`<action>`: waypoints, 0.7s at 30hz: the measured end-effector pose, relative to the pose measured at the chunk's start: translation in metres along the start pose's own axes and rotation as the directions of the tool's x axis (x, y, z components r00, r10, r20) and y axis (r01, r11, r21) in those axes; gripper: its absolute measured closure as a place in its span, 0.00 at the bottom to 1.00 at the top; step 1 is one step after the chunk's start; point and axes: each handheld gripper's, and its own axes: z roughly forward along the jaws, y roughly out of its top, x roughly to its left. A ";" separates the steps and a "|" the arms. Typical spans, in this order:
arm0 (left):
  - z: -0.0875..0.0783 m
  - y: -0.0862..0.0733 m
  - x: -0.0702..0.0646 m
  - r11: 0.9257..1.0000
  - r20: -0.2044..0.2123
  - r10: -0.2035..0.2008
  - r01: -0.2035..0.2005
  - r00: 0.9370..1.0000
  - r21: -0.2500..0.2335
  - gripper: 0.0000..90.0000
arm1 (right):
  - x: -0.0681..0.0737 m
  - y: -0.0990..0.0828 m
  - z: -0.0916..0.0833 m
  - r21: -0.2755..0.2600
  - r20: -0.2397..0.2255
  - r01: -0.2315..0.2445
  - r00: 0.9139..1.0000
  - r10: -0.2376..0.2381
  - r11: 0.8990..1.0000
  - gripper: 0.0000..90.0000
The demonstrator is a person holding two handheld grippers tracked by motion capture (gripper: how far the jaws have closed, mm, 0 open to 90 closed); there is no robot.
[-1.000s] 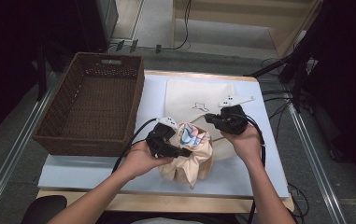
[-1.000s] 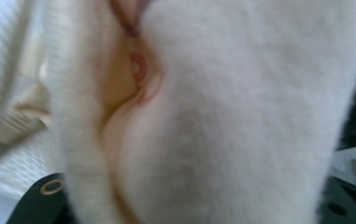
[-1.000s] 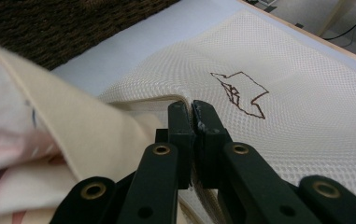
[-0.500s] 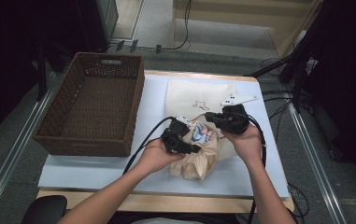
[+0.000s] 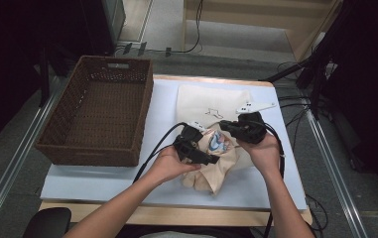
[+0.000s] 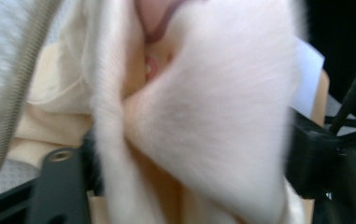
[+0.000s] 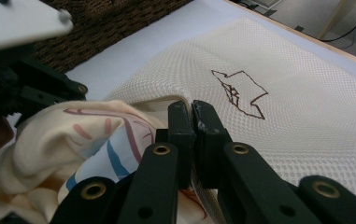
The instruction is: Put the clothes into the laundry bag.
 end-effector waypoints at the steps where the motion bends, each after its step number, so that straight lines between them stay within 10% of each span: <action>1: -0.004 0.000 -0.001 1.000 0.006 0.002 -0.002 1.000 0.000 0.26 | 0.000 0.000 0.000 0.001 0.000 -0.002 1.000 0.002 1.000 0.98; 12: -0.035 -0.023 -0.003 1.000 -0.030 -0.015 0.015 0.999 -0.021 0.26 | -0.001 0.000 -0.002 0.000 0.004 -0.006 1.000 0.006 1.000 0.99; 21: -0.026 -0.045 -0.014 1.000 -0.055 -0.009 0.009 0.998 0.001 0.29 | 0.001 0.000 -0.002 0.002 0.002 -0.002 1.000 0.002 1.000 0.98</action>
